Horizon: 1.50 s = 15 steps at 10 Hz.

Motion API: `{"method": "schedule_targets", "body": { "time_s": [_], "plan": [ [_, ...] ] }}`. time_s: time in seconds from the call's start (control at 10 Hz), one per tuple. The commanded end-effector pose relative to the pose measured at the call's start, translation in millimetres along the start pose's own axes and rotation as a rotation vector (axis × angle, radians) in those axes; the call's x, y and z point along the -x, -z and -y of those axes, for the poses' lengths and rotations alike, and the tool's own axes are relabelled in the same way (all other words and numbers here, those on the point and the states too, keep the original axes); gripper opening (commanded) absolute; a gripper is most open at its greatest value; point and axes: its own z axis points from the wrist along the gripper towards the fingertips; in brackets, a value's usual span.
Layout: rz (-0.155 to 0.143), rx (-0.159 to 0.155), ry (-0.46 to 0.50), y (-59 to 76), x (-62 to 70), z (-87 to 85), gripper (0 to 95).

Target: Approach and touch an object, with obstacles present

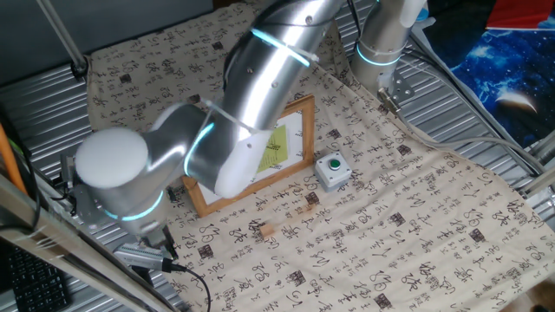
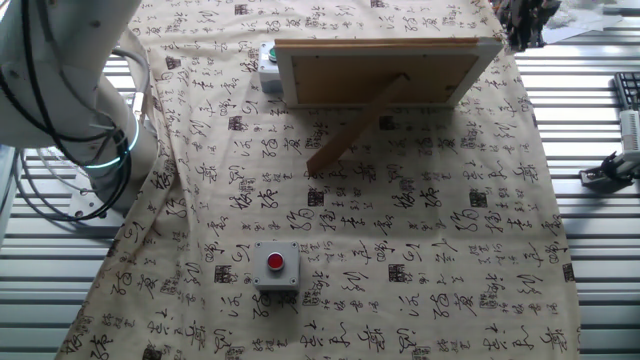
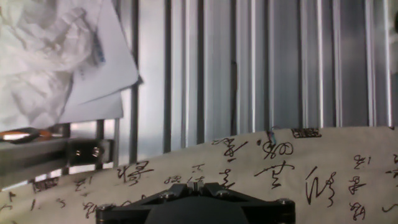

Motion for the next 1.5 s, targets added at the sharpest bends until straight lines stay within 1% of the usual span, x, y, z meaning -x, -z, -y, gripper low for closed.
{"method": "schedule_targets", "body": {
  "time_s": [0.1, 0.2, 0.3, 0.4, 0.5, 0.6, 0.7, 0.9, 1.0, 1.1, 1.2, 1.3, 1.4, 1.5],
  "plan": [
    [0.013, -0.002, -0.003, 4.8, -25.4, -0.1, 0.0],
    [0.016, -0.006, -0.014, 6.5, -48.4, -9.7, 0.0],
    [0.022, -0.007, -0.017, 6.9, -66.0, -17.0, 0.0],
    [0.030, -0.001, -0.024, 8.0, -84.8, -23.3, 0.0],
    [0.030, 0.000, -0.026, 10.5, -102.6, -30.1, 0.0],
    [0.033, 0.003, -0.036, 17.0, -136.8, -39.0, 0.0],
    [0.030, 0.001, -0.045, 20.8, -161.5, -46.3, 0.0],
    [0.022, -0.008, -0.059, 19.1, -192.1, -52.3, 0.0],
    [0.021, -0.010, -0.062, 17.1, -202.1, -53.5, 0.0],
    [0.022, -0.018, -0.071, 10.0, -221.8, -57.6, 0.0],
    [0.022, -0.026, -0.078, 5.5, -228.3, -61.8, 0.0],
    [0.022, -0.028, -0.081, 3.8, -229.7, -64.9, 0.0],
    [0.022, -0.031, -0.093, 0.2, -230.6, -76.0, 0.0],
    [0.023, -0.034, -0.097, -2.2, -230.7, -82.5, 0.0]
  ]
}}
